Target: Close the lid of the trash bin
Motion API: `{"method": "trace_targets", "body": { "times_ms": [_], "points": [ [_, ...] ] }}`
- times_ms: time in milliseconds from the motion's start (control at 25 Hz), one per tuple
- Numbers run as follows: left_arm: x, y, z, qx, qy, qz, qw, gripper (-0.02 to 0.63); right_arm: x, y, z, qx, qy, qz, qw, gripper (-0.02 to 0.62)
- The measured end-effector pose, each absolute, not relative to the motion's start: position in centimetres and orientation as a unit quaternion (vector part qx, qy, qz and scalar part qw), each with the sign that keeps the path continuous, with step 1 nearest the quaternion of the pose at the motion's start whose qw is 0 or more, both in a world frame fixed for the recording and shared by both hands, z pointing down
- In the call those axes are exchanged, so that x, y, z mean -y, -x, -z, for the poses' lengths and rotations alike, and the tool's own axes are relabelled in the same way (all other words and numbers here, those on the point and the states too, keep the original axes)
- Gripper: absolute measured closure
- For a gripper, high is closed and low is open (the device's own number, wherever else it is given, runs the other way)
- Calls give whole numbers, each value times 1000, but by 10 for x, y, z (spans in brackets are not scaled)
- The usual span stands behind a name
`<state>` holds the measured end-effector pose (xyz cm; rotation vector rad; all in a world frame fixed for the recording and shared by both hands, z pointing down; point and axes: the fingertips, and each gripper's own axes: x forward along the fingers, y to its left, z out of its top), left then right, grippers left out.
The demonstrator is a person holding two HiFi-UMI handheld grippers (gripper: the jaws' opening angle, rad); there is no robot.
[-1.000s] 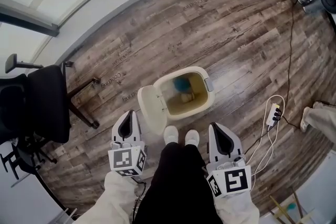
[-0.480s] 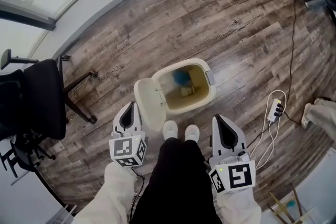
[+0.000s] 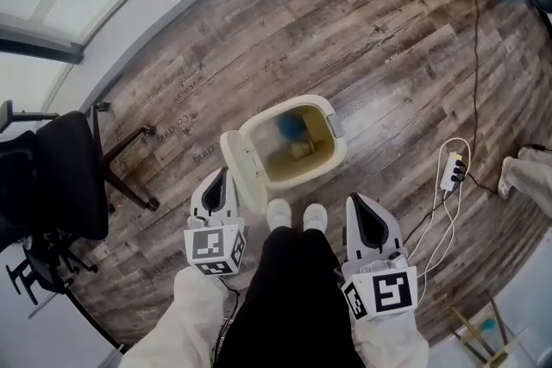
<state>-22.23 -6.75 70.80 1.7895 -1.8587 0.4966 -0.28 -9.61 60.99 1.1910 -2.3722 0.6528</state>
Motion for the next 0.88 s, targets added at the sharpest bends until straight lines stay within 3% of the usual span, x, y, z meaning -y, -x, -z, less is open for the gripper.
{"method": "trace_targets", "body": {
  "times_ms": [880],
  "points": [
    [148,129,-753,591,-733,-228,248,601,119,-78,-639,795,-502,-272,202,572]
  ]
}}
